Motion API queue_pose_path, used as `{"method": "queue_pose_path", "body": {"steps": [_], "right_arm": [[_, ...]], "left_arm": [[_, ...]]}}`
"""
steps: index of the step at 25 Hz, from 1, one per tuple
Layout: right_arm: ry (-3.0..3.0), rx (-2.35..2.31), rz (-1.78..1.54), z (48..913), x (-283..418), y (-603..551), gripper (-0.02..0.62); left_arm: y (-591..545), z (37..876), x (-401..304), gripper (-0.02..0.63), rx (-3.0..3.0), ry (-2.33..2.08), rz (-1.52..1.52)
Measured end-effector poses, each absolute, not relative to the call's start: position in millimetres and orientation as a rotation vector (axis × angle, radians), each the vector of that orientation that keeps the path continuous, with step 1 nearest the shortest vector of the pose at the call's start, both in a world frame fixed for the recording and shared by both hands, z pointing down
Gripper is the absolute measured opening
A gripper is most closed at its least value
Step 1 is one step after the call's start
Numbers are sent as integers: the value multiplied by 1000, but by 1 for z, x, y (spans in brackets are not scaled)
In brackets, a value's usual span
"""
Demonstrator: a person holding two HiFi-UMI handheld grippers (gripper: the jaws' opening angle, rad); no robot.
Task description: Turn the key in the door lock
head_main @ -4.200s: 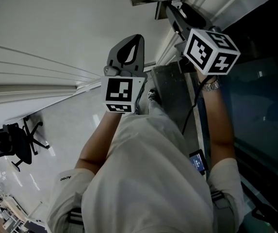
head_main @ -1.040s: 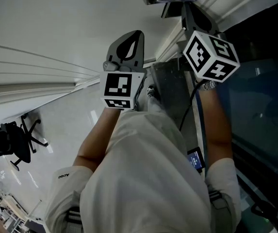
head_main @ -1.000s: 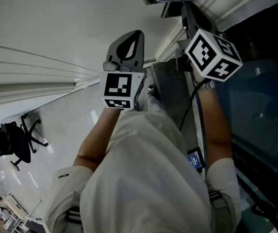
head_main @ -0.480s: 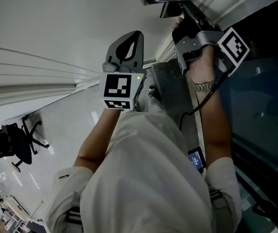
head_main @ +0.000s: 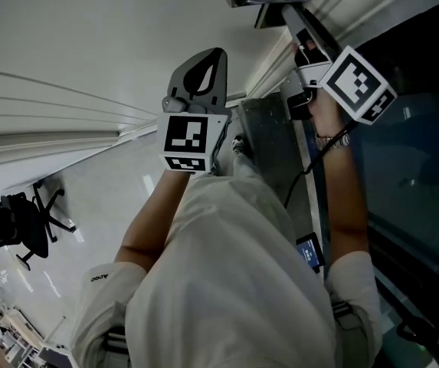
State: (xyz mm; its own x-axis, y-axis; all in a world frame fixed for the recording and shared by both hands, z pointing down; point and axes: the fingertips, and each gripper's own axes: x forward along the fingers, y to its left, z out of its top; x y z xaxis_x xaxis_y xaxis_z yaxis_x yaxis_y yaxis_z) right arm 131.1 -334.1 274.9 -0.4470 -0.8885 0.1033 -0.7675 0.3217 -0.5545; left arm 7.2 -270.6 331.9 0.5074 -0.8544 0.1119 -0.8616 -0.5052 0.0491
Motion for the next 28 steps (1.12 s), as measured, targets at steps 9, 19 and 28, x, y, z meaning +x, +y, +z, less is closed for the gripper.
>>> {"method": "queue_pose_path", "body": {"steps": [9,19,28], "right_arm": [[2831,-2215,674,279,119,-324,164],[2751,-2368,1503,276,108,-330,161],[2721,-2410,1080,272,109,-332,12]], "left_arm": [[-272,332,8,9,2645,-1507,109],[-271,332,3,9,2640,-1518,116],[-271,332,-2,9,2629,-1533,116]]}}
